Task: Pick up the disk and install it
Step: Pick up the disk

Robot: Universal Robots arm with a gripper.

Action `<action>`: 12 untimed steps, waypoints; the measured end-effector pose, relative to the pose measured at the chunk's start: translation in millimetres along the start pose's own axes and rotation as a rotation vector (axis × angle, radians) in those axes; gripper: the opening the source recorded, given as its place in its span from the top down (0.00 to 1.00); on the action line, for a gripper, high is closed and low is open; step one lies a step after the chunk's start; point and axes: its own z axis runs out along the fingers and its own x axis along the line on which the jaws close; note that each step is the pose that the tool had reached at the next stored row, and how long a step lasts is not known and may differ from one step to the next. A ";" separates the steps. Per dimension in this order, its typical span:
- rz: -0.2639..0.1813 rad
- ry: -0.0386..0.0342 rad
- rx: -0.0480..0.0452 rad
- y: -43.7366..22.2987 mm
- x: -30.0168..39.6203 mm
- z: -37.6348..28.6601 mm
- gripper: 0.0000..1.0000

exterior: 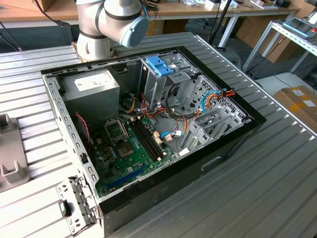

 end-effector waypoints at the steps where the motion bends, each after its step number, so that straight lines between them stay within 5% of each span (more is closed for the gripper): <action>1: -0.003 0.0001 -0.0001 0.0 0.0 0.0 0.90; 12: -0.045 0.0019 -0.0011 0.0 0.0 0.0 0.90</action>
